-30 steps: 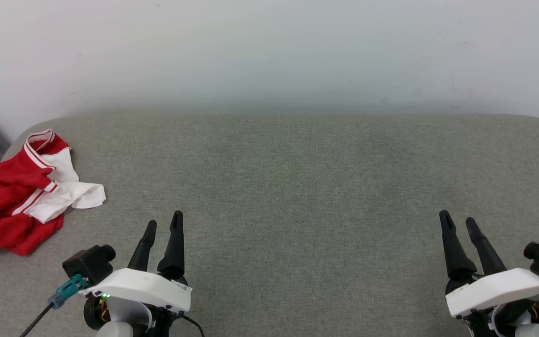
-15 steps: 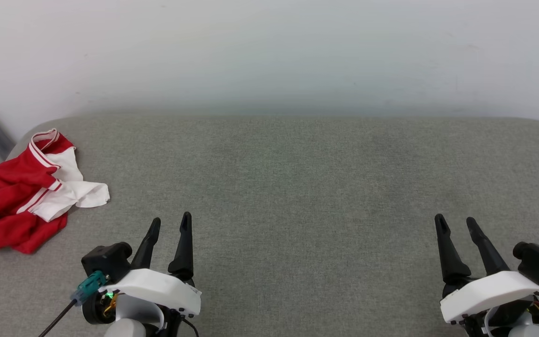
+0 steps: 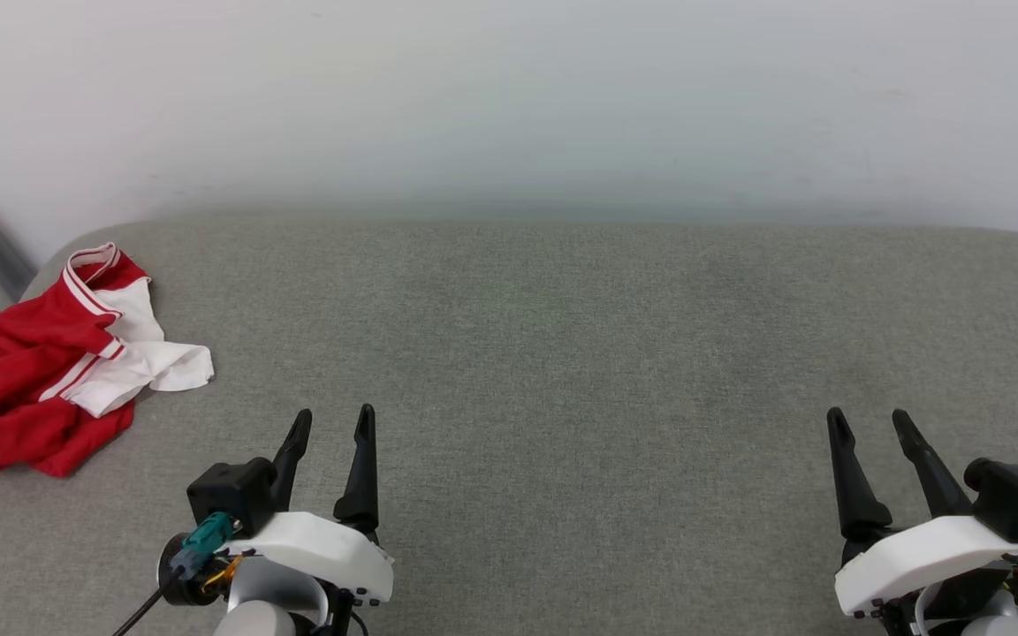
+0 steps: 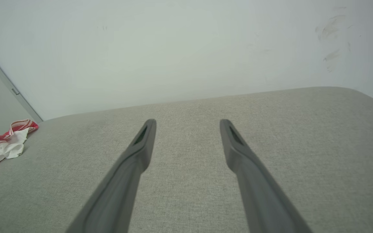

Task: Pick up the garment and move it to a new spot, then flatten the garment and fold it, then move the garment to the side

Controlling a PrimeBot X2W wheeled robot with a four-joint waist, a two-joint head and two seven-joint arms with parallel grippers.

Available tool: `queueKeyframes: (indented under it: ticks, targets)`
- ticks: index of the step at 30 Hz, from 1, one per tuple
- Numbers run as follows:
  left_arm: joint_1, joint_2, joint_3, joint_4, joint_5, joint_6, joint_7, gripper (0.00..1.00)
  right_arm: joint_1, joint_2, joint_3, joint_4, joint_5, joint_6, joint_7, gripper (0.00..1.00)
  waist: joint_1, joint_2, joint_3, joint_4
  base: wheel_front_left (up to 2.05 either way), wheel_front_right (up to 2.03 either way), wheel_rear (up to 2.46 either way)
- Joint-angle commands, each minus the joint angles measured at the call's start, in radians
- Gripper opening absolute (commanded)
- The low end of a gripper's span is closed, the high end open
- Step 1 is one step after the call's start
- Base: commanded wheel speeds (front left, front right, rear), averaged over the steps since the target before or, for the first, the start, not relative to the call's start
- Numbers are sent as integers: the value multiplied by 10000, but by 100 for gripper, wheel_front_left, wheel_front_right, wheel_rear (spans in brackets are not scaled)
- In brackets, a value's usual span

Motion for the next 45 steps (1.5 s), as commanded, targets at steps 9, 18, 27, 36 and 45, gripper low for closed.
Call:
queueKeyframes:
  ticks: [9,18,27,36,45]
  targets:
    - [-263,43,-187,55,1052,149,-320,100,88,24,-16,-105,-830,-2,-121,100,0,-1,22,28,0,0,0]
    - [-339,26,-218,168,1567,226,-477,100,89,26,-86,-37,-1251,-3,-204,100,0,-1,34,29,0,0,0]
    - [-412,17,-249,274,2121,272,-642,100,10,28,-118,13,-1752,-3,-342,100,0,-1,64,34,0,0,0]
    - [-469,-14,-217,433,2548,313,-801,100,-2,30,-85,91,-2273,-3,-514,100,0,-1,82,126,0,0,0]
    - [-603,-82,-49,588,2153,422,-804,100,-47,30,93,112,-2121,-5,-604,100,0,-1,153,860,0,0,0]
